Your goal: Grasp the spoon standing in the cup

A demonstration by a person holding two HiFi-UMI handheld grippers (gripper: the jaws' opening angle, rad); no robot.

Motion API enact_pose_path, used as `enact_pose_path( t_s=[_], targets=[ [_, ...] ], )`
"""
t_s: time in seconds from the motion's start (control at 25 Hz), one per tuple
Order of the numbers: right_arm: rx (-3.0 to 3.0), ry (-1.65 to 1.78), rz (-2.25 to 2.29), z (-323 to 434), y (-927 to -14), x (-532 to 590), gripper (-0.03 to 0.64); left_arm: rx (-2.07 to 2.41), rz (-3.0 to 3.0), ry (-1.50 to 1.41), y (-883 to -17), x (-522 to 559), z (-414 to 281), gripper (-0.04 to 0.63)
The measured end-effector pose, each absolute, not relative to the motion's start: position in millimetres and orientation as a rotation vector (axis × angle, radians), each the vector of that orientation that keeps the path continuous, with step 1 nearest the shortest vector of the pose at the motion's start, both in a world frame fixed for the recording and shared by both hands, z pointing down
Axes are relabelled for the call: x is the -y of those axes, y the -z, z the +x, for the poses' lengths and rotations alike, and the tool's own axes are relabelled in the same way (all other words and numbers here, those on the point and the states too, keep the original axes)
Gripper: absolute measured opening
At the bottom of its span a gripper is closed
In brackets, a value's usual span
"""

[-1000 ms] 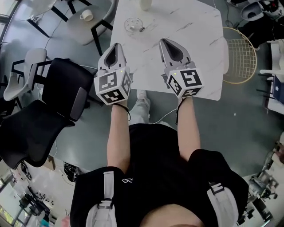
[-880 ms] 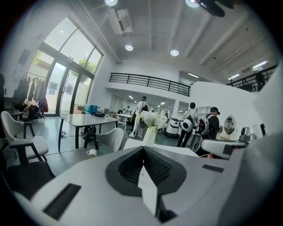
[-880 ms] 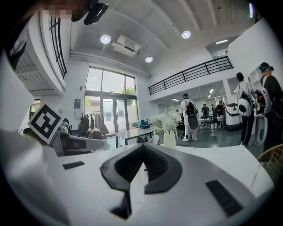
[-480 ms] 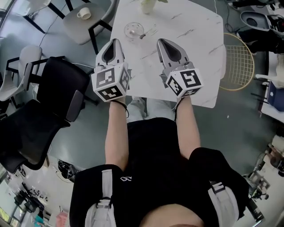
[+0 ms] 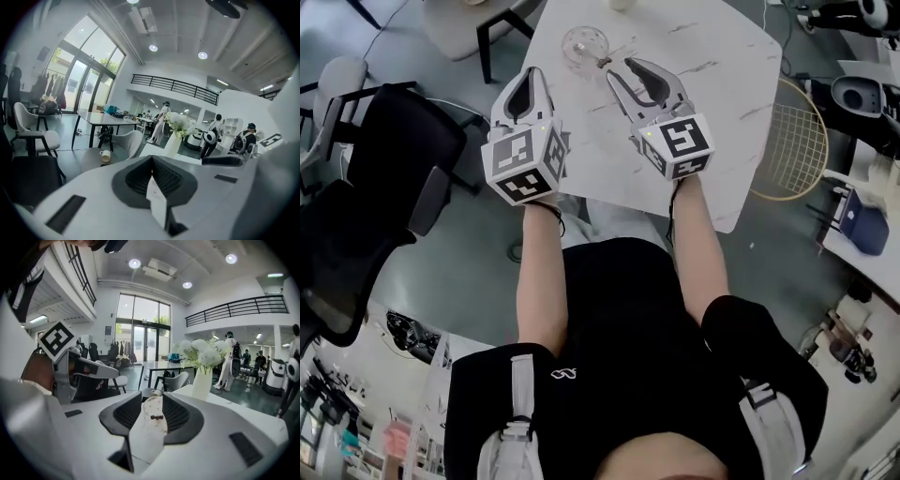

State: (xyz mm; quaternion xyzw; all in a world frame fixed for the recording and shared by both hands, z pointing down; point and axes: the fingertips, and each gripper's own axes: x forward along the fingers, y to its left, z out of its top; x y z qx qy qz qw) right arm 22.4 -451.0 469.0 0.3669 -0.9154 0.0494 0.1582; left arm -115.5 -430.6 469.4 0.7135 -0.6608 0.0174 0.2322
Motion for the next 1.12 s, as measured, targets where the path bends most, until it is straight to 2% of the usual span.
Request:
enact_pose_path(
  t_s=[0.52,1.12],
  targets=[
    [2.487,-0.215,0.971,7.0,-546.9,477.6,0.167,1.858,1.91,-0.108,-486.7,429.7,-141.5,0.015],
    [2.484,-0.265,1.05,4.9,-547.8,483.3,0.137,1.814,1.937,-0.07,-484.0,435.8,-146.0,0.015]
  ],
)
